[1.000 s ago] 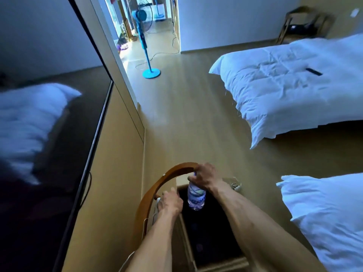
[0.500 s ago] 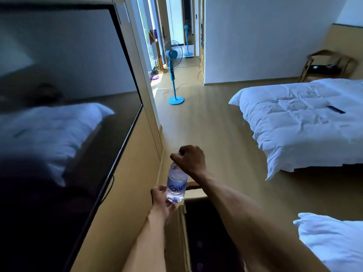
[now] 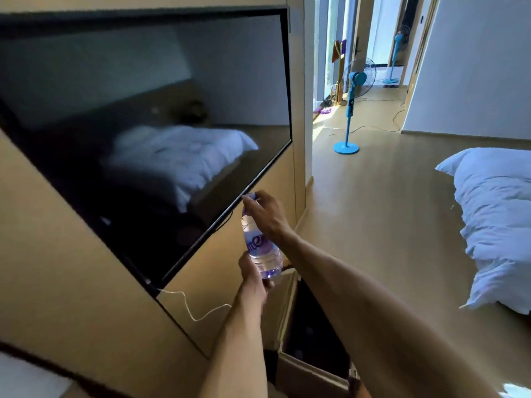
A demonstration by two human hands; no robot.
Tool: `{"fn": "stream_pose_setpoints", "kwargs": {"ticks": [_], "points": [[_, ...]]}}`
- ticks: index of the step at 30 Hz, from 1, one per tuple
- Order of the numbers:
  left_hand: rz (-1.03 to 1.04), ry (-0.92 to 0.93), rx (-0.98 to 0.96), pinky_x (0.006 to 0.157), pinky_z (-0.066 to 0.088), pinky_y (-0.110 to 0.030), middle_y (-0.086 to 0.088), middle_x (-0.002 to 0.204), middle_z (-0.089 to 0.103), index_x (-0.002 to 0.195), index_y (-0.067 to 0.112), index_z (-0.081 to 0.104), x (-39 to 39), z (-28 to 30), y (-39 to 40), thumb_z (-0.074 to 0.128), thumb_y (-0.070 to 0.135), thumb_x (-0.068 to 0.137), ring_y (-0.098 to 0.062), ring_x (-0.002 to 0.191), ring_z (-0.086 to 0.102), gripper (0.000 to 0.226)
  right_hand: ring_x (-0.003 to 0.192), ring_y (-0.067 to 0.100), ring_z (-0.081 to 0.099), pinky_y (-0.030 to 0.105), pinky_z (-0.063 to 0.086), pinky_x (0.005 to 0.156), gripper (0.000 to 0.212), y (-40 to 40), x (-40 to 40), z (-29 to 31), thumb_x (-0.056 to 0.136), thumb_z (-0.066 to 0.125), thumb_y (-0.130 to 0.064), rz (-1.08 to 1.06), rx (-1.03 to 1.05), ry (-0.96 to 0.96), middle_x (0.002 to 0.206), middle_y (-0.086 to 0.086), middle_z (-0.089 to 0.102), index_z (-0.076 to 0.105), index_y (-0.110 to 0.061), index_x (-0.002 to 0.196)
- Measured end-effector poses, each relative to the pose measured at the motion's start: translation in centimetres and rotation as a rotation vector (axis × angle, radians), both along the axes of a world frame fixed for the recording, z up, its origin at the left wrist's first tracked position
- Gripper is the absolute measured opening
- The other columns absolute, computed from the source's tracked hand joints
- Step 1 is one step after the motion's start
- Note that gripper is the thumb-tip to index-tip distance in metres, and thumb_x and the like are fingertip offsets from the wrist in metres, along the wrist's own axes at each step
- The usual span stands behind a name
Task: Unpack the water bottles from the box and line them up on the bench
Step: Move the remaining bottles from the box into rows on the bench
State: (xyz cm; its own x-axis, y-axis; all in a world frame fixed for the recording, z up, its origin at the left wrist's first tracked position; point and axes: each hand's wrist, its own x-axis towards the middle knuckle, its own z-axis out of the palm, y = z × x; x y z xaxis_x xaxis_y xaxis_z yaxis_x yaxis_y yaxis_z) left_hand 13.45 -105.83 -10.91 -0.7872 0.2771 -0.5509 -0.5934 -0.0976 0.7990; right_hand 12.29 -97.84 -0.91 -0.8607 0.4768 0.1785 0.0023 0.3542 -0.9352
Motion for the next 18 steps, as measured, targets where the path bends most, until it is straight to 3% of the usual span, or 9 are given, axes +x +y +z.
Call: {"fn": "stream_pose_setpoints", "kwargs": {"ticks": [4, 7, 12, 15, 18], "points": [[0.037, -0.010, 0.092, 0.050, 0.022, -0.021, -0.009, 0.060, 0.061, 0.066, 0.015, 0.067, 1.3, 1.2, -5.4, 0.035, 0.057, 0.084, -0.020, 0.041, 0.043, 0.056, 0.076, 0.017, 0.066, 0.037, 0.055, 0.072, 0.031, -3.9, 0.4, 2.2, 0.079, 0.061, -0.050, 0.063, 0.143, 0.006, 0.078, -0.006, 0.069, 0.066, -0.019, 0.082], [0.075, 0.026, 0.138, 0.051, 0.023, -0.023, -0.008, 0.060, 0.059, 0.065, 0.015, 0.069, 1.9, 2.3, -10.3, 0.032, 0.058, 0.081, -0.019, 0.043, 0.042, 0.059, 0.074, 0.018, 0.065, 0.037, 0.054, 0.067, 0.031, -7.9, 0.8, 3.2, 0.078, 0.062, -0.051, 0.061, 0.068, 0.048, 0.076, -0.005, 0.068, 0.063, -0.020, 0.079], [0.202, 0.001, 0.272, 0.054, 0.038, -0.026, -0.011, 0.071, 0.061, 0.093, 0.008, 0.066, 3.4, 2.7, -19.7, 0.042, 0.065, 0.082, -0.021, 0.057, 0.050, 0.062, 0.078, 0.018, 0.065, 0.035, 0.054, 0.070, 0.039, -15.1, 1.4, 4.8, 0.083, 0.056, -0.054, 0.138, 0.051, 0.046, 0.089, 0.000, 0.070, 0.064, -0.017, 0.089], [0.109, -0.043, 0.373, 0.054, 0.050, -0.026, -0.026, 0.100, 0.065, 0.115, 0.002, 0.063, 5.1, 3.5, -25.8, 0.039, 0.064, 0.086, -0.033, 0.077, 0.066, 0.073, 0.081, 0.022, 0.063, 0.032, 0.048, 0.069, 0.037, -20.3, 2.2, 5.2, 0.090, 0.050, -0.047, 0.218, 0.024, 0.036, 0.093, 0.007, 0.069, 0.061, -0.012, 0.090], [0.032, -0.035, 0.351, 0.045, 0.049, -0.023, -0.031, 0.104, 0.063, 0.120, -0.001, 0.061, 7.4, 5.3, -31.4, 0.046, 0.051, 0.086, -0.034, 0.073, 0.066, 0.064, 0.082, 0.026, 0.063, 0.038, 0.052, 0.073, 0.027, -26.6, 3.6, 5.2, 0.092, 0.048, -0.035, 0.302, -0.120, 0.025, 0.085, 0.007, 0.067, 0.059, -0.012, 0.085]]}}
